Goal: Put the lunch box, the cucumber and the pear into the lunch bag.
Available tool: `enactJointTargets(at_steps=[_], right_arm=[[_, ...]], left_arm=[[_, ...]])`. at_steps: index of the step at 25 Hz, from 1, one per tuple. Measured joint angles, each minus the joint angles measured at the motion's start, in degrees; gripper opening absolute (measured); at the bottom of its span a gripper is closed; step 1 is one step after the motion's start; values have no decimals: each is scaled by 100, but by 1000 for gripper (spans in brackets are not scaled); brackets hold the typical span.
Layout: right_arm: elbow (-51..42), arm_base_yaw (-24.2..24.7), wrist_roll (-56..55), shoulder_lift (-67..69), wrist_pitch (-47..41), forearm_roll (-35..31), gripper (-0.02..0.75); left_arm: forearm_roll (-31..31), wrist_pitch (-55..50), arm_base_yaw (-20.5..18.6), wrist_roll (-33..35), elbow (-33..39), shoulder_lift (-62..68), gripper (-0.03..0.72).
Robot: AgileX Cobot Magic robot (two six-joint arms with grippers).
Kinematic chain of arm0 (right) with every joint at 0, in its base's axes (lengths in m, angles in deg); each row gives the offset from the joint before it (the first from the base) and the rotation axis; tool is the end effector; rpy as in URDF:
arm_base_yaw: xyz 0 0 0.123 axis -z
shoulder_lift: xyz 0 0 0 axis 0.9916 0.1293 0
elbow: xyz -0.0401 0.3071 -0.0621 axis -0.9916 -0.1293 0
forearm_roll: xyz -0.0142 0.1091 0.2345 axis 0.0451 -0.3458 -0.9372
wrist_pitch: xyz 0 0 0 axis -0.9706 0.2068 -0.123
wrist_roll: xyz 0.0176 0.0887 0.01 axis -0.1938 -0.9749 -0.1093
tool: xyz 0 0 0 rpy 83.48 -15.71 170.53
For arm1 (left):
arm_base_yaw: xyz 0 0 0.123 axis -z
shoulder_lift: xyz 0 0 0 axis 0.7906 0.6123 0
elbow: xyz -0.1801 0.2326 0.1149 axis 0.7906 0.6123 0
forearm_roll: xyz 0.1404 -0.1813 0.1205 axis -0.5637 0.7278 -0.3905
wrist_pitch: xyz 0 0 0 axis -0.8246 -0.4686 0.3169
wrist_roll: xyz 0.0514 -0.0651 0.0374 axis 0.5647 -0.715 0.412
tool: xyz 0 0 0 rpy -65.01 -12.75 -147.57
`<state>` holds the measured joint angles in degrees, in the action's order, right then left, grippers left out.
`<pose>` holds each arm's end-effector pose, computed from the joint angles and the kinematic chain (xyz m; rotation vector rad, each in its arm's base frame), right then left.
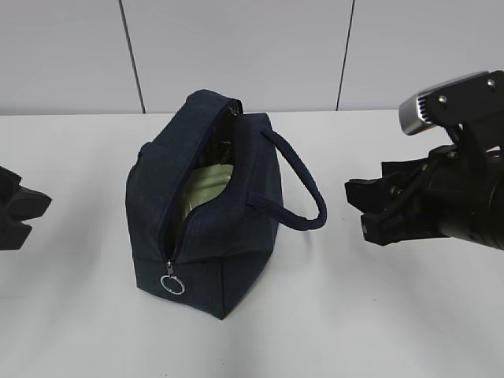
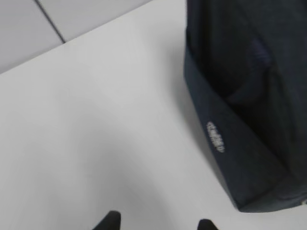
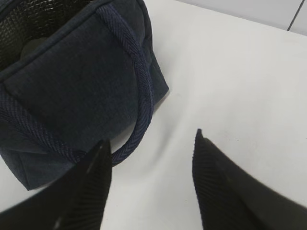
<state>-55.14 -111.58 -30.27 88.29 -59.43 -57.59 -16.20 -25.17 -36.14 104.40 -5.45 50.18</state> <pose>0.2089 0.1103 0.2639 -0.4906 2.0273 0.2545 0.2024 -0.0610 0.2819 0.6887 2.2608 -0.0239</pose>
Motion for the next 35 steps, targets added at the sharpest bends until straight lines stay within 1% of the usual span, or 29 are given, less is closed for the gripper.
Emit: enactJointTargets(at_steps=[1,3,8,11,14,15,17,19,23,28,30,32,35], right_arm=[[0,0,-6,0,0,0,428],[0,0,3,0,0,13,428],[0,0,3,0,0,13,428],[0,0,-49,0,0,13,427],[-116,-77,-305,0,51,13,427],[-198,-146,-392,0,119,16,427],[-450,-437,-557,0,408,169,427],[-669,-843,-820,0,761,582,427],[-838,-1570,-1553,99,1373,1632,427],[-852,-1957,-1972,820,1705,1919,425],[-852,-2127,-2193,1117,1851,2133,425],[-825,-2244,-2451,1354,1952,2312,425],[-609,-2306,-2688,1708,2008,2523,425]], left_arm=[[-266,37,0,-447,0,1,297],[-436,282,53,-828,25,-71,297],[-466,1711,535,-968,571,-645,297],[-462,2088,735,-971,935,-878,297],[-331,2158,766,-975,1191,-886,297],[-254,2194,766,-982,1250,-886,297],[-157,2337,766,-988,1335,-886,297],[-62,2491,766,-988,1383,-886,296],[19,2759,824,-988,1596,-886,294],[241,2781,1019,-988,1714,-886,294],[284,2786,1064,-988,1714,-886,293],[368,2766,1064,-988,1714,-886,294],[657,2708,1064,-988,1714,-886,290]])
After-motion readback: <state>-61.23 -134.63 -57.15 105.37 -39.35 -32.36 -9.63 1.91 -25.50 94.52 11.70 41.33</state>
